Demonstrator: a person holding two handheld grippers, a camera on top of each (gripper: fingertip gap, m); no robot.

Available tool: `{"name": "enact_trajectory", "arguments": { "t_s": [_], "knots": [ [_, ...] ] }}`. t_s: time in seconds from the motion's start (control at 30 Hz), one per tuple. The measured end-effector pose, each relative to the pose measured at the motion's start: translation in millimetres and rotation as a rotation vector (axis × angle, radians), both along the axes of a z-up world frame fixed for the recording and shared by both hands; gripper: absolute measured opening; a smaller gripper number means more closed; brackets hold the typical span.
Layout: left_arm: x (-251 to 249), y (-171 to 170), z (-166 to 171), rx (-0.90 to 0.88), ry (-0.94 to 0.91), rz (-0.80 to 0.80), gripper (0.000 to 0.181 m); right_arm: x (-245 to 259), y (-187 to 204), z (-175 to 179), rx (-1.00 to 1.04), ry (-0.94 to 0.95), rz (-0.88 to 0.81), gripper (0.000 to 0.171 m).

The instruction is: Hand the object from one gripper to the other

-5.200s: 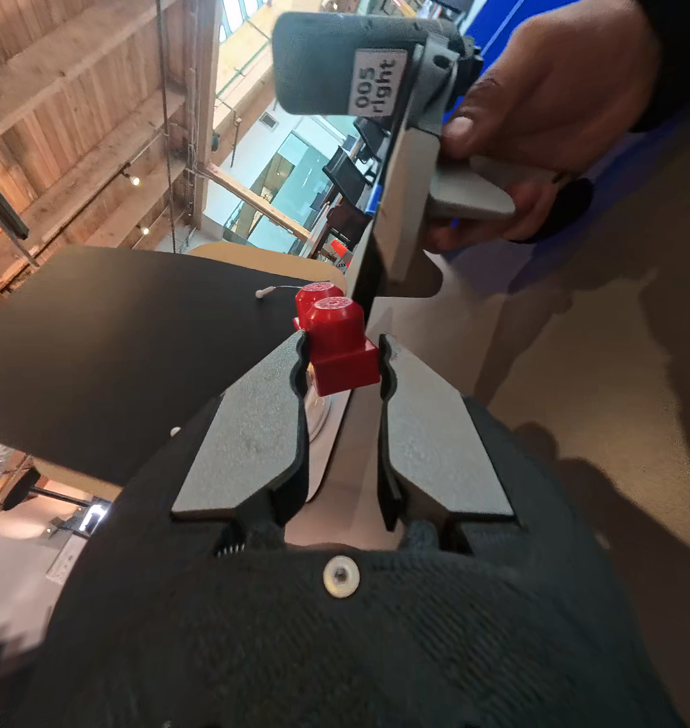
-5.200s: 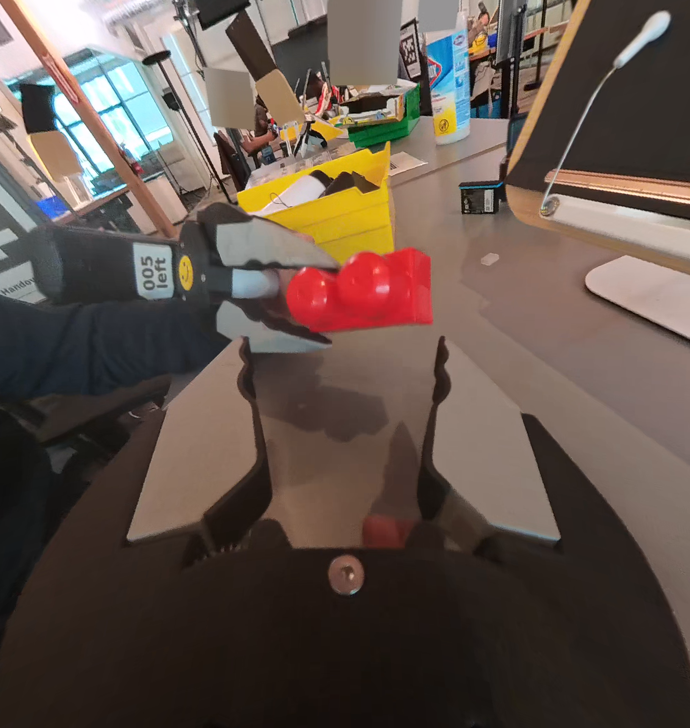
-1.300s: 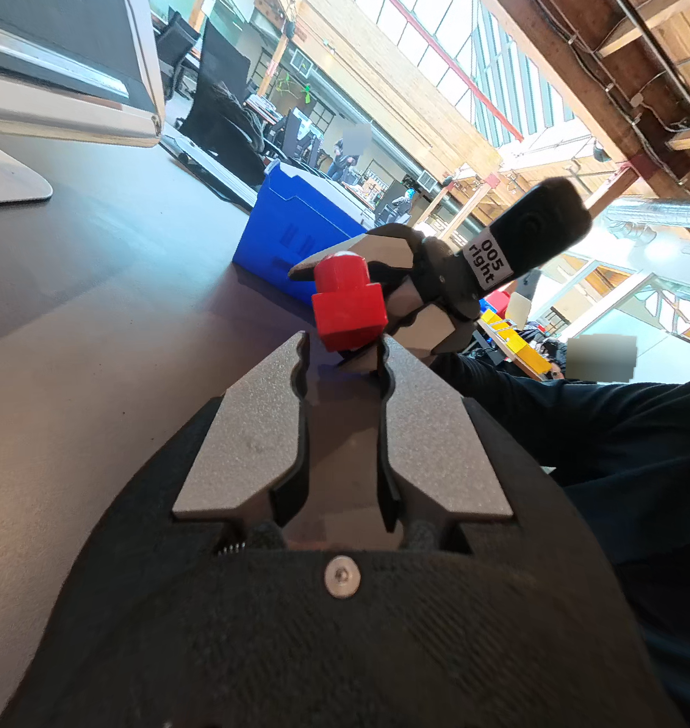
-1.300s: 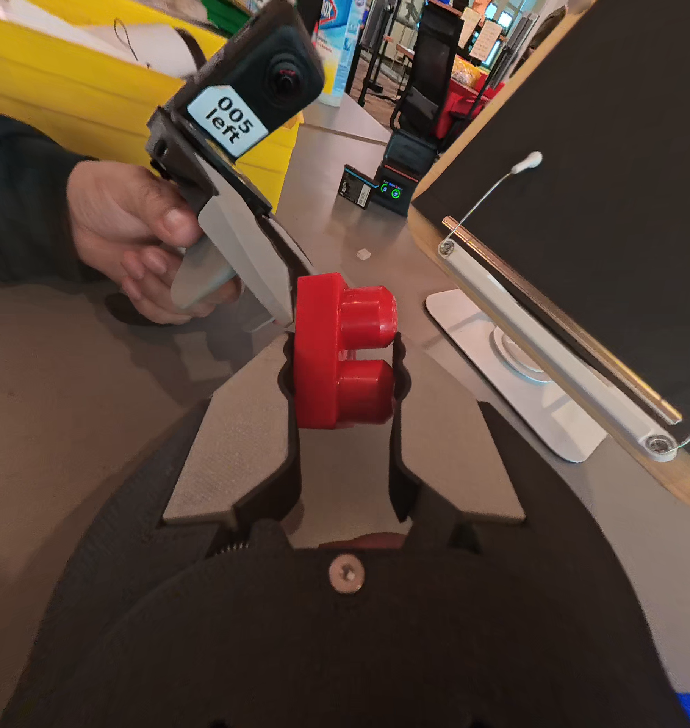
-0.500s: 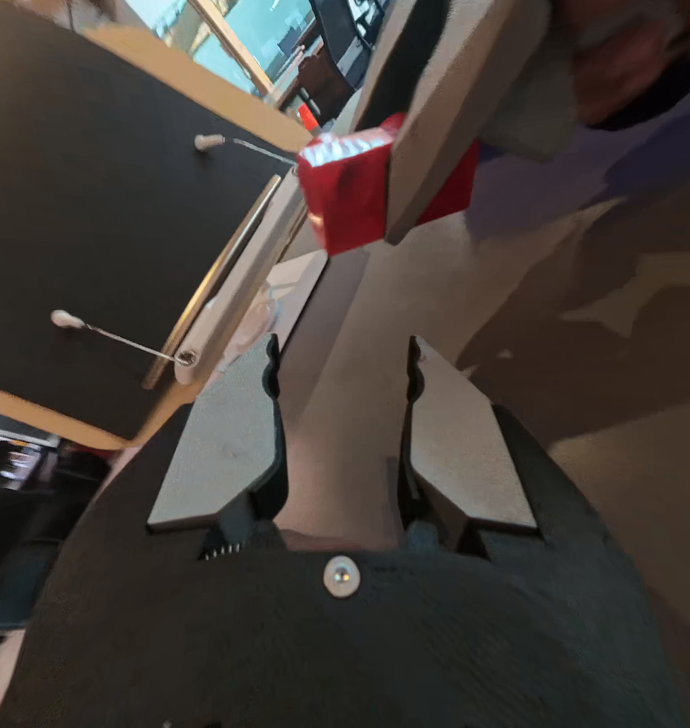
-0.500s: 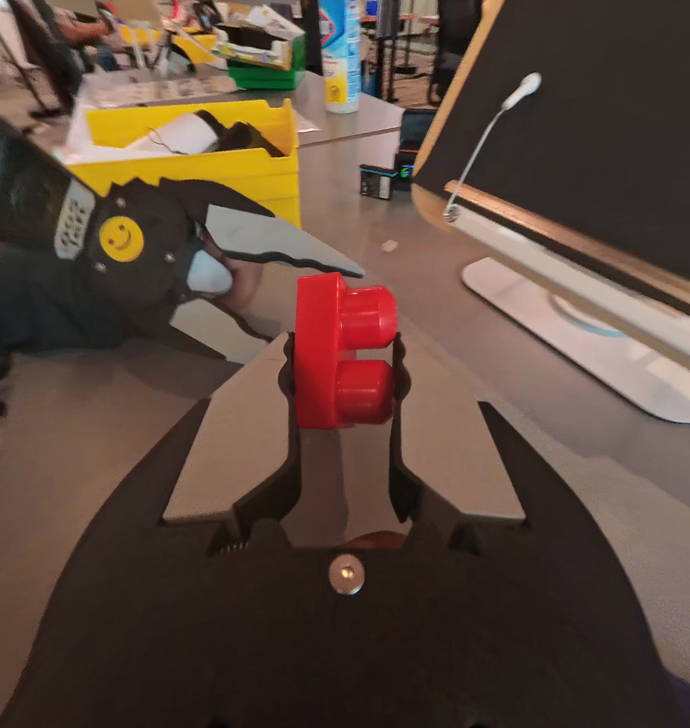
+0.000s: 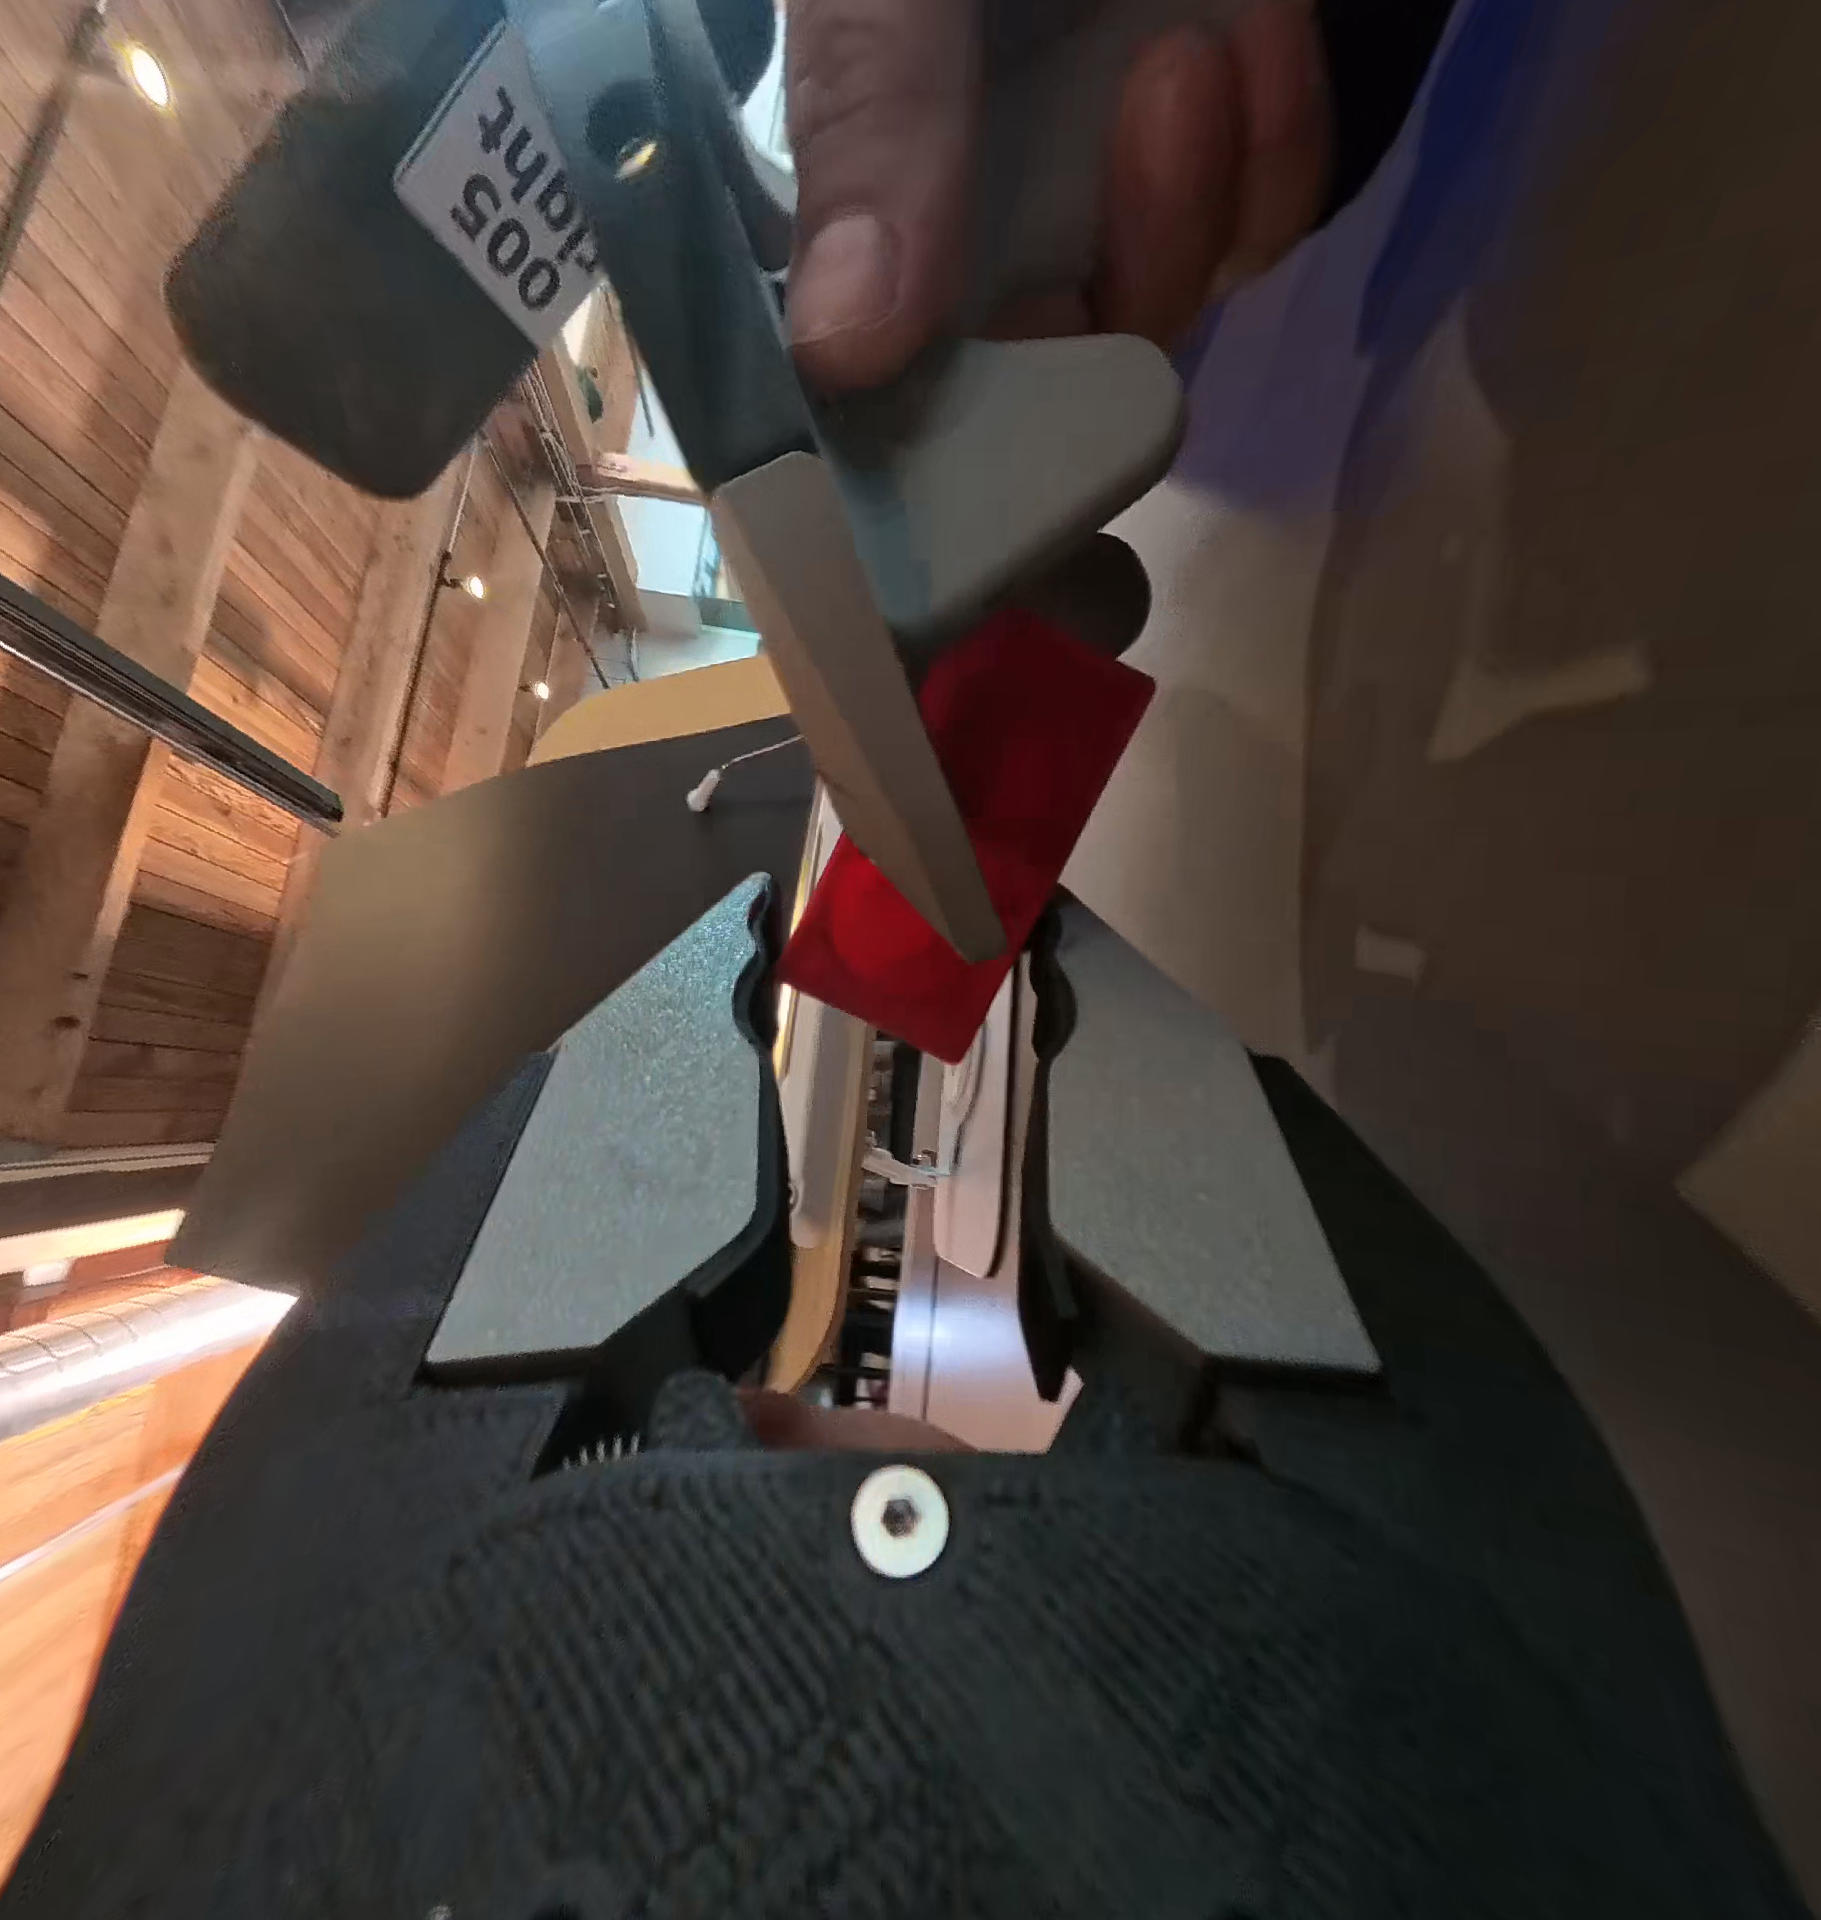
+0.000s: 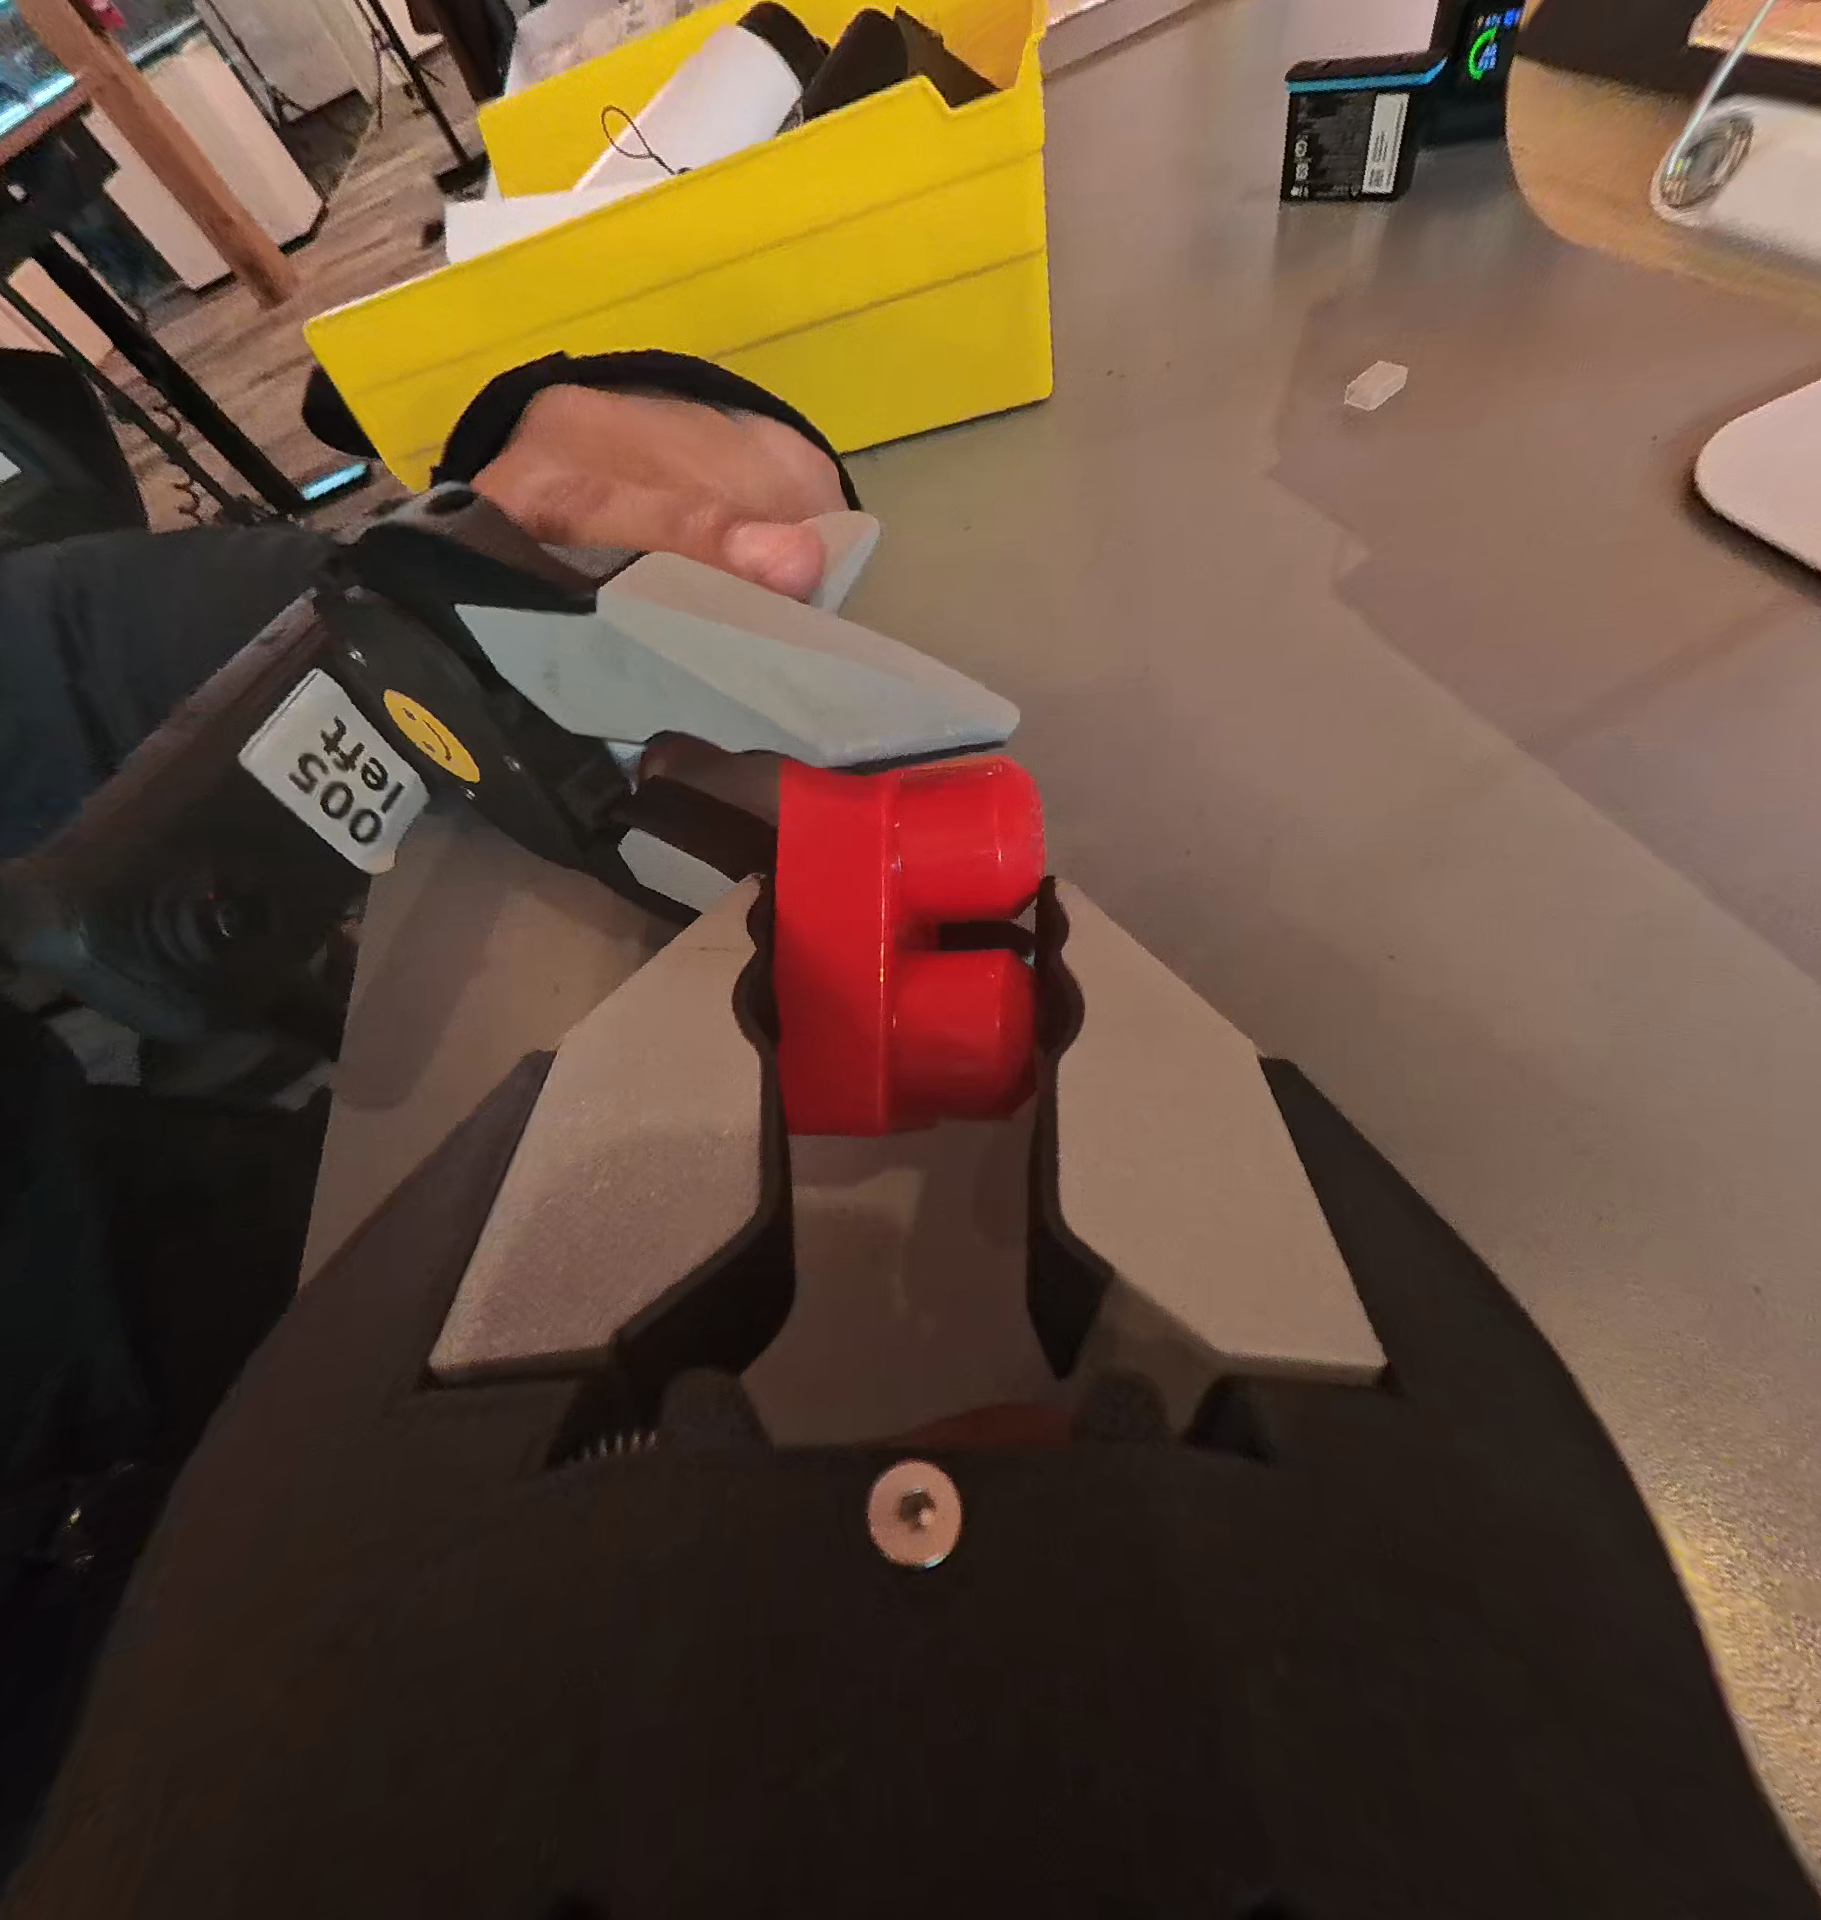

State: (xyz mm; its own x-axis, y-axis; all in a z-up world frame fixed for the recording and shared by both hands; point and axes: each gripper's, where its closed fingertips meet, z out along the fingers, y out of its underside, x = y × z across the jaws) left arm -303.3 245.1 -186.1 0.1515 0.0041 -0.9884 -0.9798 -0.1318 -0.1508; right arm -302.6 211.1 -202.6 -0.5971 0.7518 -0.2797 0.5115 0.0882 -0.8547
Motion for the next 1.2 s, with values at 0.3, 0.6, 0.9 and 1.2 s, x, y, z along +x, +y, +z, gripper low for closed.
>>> {"name": "enact_trajectory", "arguments": {
  "t_s": [0.3, 0.6, 0.9, 1.2],
  "knots": [
    [-2.9, 2.0, 1.7, -0.033, -0.307, -0.005, 0.038, -3.6, 12.2, 29.5, -0.062, 0.144, -0.038, 0.047],
    [-6.1, -9.4, 17.1, -0.155, -1.130, -0.223, 0.037, -6.9, 20.6, 46.7, -0.032, 0.296, -0.084, 0.075],
    [28.6, -21.8, 17.9, -0.363, -1.356, -0.425, 0.034, 9.9, -6.3, 55.3, 0.138, 0.460, 0.038, 0.040],
    [-1.9, -11.7, 9.9, -0.340, -1.542, -0.257, 0.060, -11.1, 50.5, 53.6, 0.507, 0.557, -0.254, 0.034]
  ]
}}
